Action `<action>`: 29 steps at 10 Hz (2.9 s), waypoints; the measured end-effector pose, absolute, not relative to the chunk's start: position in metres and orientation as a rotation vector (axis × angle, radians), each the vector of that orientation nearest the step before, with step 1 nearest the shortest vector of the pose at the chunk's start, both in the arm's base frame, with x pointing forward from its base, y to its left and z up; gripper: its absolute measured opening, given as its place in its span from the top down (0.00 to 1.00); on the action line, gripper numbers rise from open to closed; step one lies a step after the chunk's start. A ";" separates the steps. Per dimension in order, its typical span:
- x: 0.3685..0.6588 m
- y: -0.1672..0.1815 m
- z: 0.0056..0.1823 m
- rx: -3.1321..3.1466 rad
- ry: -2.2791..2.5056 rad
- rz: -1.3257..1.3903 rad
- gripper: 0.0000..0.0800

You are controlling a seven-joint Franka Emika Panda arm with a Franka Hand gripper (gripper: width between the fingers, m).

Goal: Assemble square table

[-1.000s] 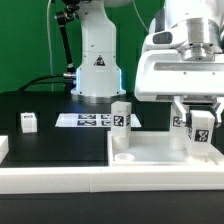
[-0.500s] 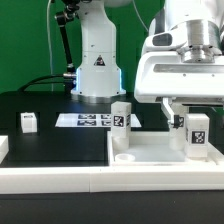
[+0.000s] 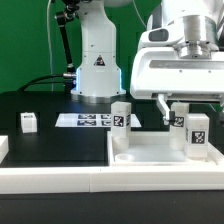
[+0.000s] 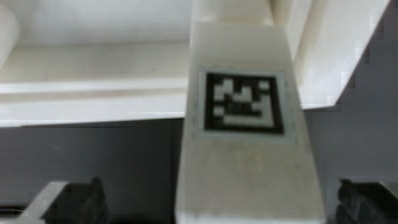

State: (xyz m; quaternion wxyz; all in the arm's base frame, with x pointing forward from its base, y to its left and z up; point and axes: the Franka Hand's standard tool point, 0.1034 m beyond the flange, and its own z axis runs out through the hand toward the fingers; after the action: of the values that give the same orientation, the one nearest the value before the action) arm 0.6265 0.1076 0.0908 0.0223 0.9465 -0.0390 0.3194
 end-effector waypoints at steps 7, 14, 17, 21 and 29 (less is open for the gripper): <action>0.624 0.105 0.087 3.071 -0.182 0.574 0.19; 0.622 0.103 0.086 3.146 -0.273 0.146 0.19; 0.633 0.099 0.088 3.169 -0.220 0.234 0.19; 0.635 0.100 0.087 3.167 -0.284 0.254 0.19; 0.634 0.105 0.086 3.191 -0.285 0.254 0.19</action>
Offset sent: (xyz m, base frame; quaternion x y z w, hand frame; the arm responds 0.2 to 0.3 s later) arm 0.0000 0.0000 0.0000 0.0000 -0.0650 0.0000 0.9979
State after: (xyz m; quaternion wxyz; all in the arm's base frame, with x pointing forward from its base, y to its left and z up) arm 0.6335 0.1050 0.0856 -0.0359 0.9923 -0.0887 0.0789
